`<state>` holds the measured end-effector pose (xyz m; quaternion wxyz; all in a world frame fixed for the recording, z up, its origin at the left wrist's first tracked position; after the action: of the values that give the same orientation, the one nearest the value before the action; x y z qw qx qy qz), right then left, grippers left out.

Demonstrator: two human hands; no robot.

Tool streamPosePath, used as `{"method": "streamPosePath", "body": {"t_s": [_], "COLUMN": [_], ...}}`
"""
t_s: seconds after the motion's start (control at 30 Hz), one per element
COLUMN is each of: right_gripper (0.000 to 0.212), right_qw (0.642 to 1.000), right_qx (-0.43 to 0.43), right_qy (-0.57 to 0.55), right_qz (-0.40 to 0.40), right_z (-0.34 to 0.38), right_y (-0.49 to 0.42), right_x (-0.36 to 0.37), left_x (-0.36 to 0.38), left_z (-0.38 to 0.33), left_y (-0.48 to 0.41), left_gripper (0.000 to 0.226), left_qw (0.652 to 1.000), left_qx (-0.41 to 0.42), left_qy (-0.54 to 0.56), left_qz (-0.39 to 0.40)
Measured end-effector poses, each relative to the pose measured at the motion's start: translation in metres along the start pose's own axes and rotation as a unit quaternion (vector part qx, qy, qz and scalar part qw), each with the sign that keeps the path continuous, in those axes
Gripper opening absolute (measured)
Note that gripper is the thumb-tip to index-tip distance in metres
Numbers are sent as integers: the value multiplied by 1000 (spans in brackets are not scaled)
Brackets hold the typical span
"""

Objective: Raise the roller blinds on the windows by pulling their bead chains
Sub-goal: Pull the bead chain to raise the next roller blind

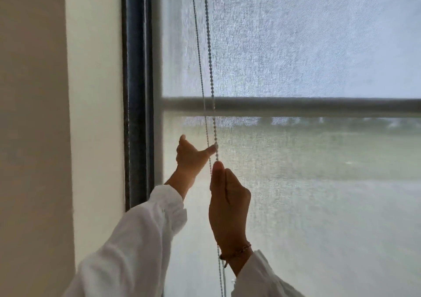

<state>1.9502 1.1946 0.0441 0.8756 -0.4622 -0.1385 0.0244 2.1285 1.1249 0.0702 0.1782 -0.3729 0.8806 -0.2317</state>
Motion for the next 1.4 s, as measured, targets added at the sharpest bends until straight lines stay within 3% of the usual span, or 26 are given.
{"method": "streamPosePath", "body": {"t_s": [0.1, 0.23, 0.4, 0.57, 0.67, 0.8, 0.93, 1.13, 1.23, 1.33, 1.4], "right_gripper": [43, 43, 39, 28, 27, 37, 24, 21, 17, 36, 45], "right_qw": [999, 995, 986, 972, 963, 976, 966, 942, 950, 991, 995], "right_qx": [19, 59, 102, 182, 217, 205, 228, 226, 217, 131, 39], "right_qy": [20, 45, 76, 144, 160, 59, -117, -214, -178, -9, 83], "right_qz": [-29, -68, -106, -39, -15, -50, 34, 124, 134, 1, -48], "right_z": [12, 13, 11, 6, 8, 36, 66, 111, 122, 129, 147], "right_y": [0, 2, 9, 19, 21, 20, 17, 10, 10, 6, 8], "right_x": [-17, -28, -22, 5, 12, 19, 59, 119, 135, 119, 117], "left_x": [16, 10, -34, -70, -86, -109, -123, -131, -137, -133, -126], "left_z": [3, -31, -65, -82, -71, -53, -41, -7, 12, 22, 23], "left_y": [12, 39, 67, 107, 122, 127, 138, 182, 206, 205, 196], "left_gripper": [90, 21, 41, 37, 36, 38, 38, 36, 36, 35, 33], "left_qw": [997, 967, 967, 943, 942, 931, 938, 956, 961, 965, 964], "left_qx": [-34, 4, 138, 289, 270, 227, 212, 166, 196, 205, 197], "left_qy": [56, 238, 210, 167, 200, 284, 272, 235, 187, 133, 110], "left_qz": [43, 88, 41, -3, -6, 24, 33, 57, 63, 93, 140]}}
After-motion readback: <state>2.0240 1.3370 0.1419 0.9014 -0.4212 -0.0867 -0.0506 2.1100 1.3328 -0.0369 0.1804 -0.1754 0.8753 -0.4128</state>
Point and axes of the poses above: each hand's wrist, its own y-axis away from the middle knuckle, its own x-axis out of the palm, z = x × y, the point moved 10 cm from there along -y, towards the middle knuckle, and after that the axes turned 5 degrees about x, right-handed, at the moved point
